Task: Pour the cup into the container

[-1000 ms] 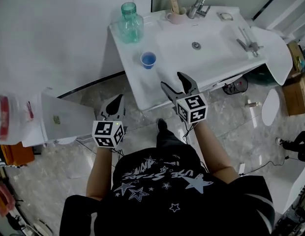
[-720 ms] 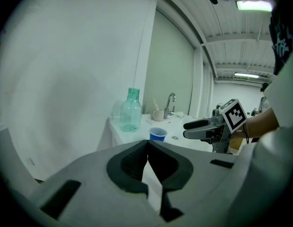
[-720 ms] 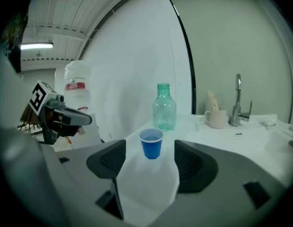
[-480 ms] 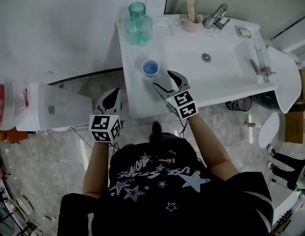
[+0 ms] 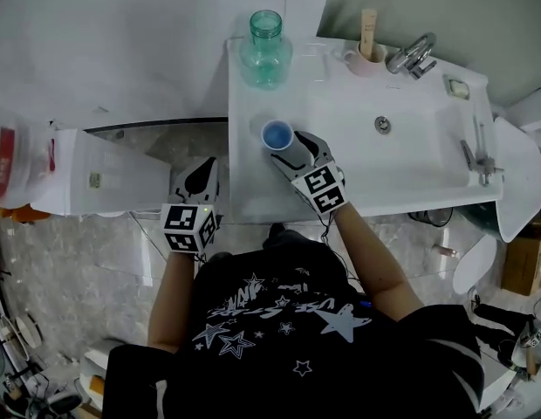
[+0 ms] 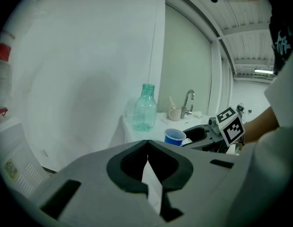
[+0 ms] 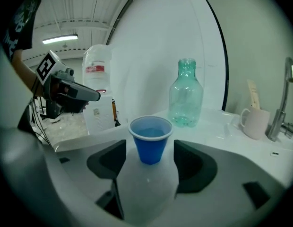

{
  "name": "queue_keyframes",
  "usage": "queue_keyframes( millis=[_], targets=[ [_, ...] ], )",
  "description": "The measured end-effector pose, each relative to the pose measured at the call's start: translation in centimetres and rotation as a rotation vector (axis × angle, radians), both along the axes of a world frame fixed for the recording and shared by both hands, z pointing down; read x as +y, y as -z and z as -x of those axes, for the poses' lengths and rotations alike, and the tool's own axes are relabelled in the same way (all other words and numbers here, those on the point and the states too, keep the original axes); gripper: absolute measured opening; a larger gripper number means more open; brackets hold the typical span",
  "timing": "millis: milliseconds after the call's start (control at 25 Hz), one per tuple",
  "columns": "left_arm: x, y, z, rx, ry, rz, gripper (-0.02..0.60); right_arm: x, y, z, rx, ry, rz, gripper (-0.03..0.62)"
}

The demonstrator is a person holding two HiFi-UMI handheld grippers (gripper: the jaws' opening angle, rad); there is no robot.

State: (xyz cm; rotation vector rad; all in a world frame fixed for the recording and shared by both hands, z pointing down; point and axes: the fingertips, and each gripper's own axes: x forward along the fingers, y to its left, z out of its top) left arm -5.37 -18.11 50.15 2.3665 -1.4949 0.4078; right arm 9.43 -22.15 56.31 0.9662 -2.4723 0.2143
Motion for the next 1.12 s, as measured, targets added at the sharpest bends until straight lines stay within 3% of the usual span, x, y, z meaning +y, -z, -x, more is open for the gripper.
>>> queue_keyframes(
  millis=[480, 1120],
  targets=[
    [-0.7, -0.2, -0.4, -0.009, 0.022, 0.010, 0.009, -1.6, -1.1, 2.2, -0.008, 0.074, 0.004, 0.319],
    [0.3, -0.8, 0.6, -0.002, 0.059, 0.023, 0.009, -3.1, -1.2, 3.8, -0.048, 0.086, 0.014, 0.313]
  ],
)
